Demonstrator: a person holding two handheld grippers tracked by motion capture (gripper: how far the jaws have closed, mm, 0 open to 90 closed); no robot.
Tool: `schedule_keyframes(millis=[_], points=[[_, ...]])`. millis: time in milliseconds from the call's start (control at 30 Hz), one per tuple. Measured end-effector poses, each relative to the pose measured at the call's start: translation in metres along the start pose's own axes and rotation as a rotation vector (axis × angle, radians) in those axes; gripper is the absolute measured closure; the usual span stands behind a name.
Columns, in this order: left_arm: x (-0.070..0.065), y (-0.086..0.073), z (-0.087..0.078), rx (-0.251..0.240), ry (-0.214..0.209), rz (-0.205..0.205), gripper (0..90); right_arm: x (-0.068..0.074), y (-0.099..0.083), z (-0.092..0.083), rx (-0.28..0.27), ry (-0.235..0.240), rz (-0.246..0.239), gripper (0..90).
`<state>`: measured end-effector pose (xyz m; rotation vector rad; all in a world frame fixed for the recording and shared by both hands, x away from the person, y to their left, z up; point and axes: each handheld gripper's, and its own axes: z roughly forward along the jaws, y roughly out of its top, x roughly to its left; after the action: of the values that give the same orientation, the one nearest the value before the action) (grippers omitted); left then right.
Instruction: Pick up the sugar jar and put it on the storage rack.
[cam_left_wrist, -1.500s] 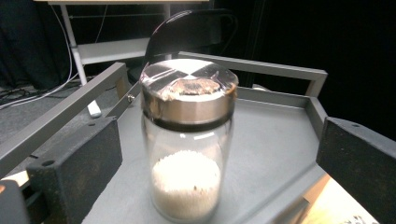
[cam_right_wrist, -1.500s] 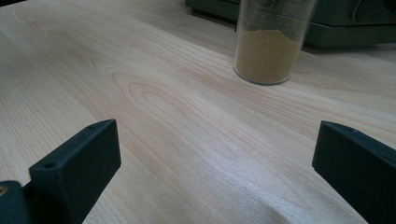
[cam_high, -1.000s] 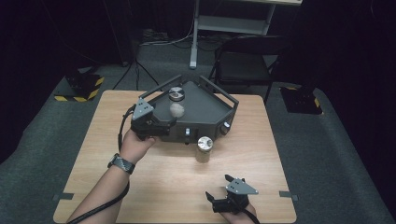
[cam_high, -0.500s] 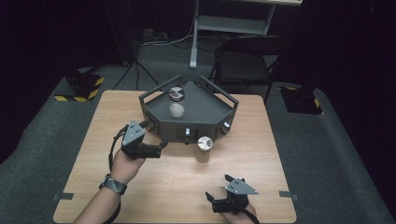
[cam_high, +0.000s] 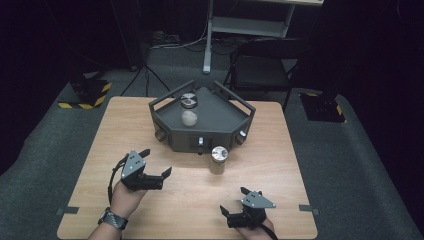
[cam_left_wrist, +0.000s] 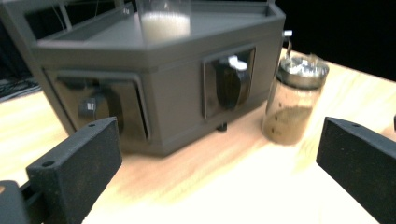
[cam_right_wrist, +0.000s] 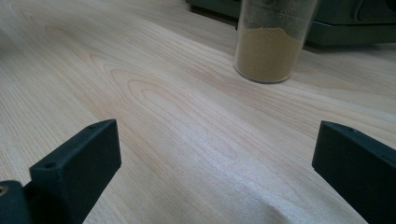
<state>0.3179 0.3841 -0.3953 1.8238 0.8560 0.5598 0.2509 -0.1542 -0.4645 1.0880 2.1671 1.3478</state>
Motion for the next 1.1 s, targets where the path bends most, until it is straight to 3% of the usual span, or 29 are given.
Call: schedule_keyframes(millis=[500, 567, 667, 933, 1100], points=[[-0.013, -0.043, -0.017, 0.056, -0.008, -0.02, 0.3, 0.001, 0.001, 0.001, 0.007, -0.004, -0.004, 0.9], [-0.015, -0.046, -0.019, 0.067, -0.004, -0.024, 0.3, 0.002, 0.002, 0.001, 0.008, -0.005, -0.004, 0.9], [-0.02, -0.052, -0.021, 0.077, 0.002, 0.002, 0.4, 0.002, 0.002, 0.001, 0.01, -0.008, -0.008, 0.9], [-0.019, -0.063, -0.02, 0.107, -0.007, 0.011, 0.4, 0.004, 0.003, 0.002, 0.016, -0.02, -0.003, 0.9], [-0.016, -0.067, -0.02, 0.099, -0.021, 0.0, 0.6, 0.006, 0.004, 0.003, 0.02, -0.031, -0.002, 0.9]])
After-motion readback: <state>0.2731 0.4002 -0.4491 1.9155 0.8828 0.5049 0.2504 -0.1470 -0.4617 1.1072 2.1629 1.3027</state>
